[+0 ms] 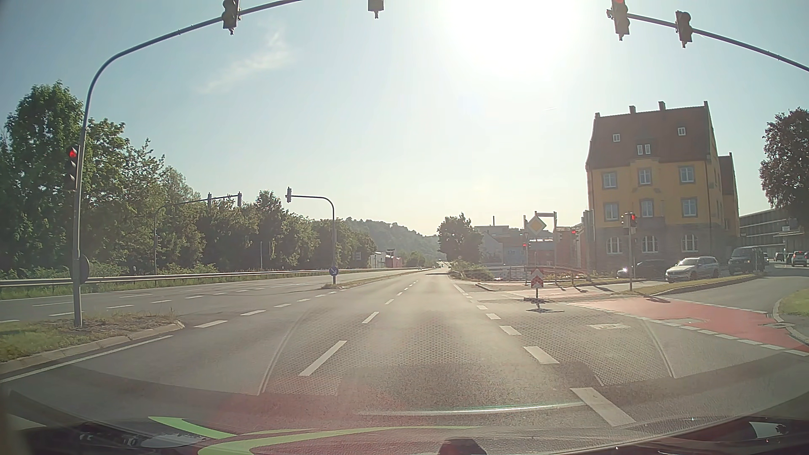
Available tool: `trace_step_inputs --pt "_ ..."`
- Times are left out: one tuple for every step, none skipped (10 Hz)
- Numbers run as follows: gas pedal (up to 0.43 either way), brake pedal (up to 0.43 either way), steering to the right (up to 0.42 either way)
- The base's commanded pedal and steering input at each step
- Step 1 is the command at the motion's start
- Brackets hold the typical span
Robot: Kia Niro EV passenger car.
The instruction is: Follow the waypoints while adhering to traffic rules and regulations
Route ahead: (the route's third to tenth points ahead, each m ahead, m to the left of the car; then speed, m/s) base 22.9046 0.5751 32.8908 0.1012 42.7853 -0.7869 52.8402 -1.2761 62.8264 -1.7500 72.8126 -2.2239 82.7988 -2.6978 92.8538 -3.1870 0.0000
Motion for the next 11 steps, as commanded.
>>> trace_step_inputs --pt "0.0 0.268 0.005" --pt "0.0 0.268 0.005" --pt "0.0 0.268 0.005" --pt "0.0 0.268 0.005" --pt "0.0 0.268 0.005" --pt "0.0 0.268 0.005" --pt "0.0 0.268 0.005" --pt "0.0 0.268 0.005" --pt "0.0 0.268 0.005" --pt "0.0 0.268 0.005" --pt "0.0 0.268 0.005"
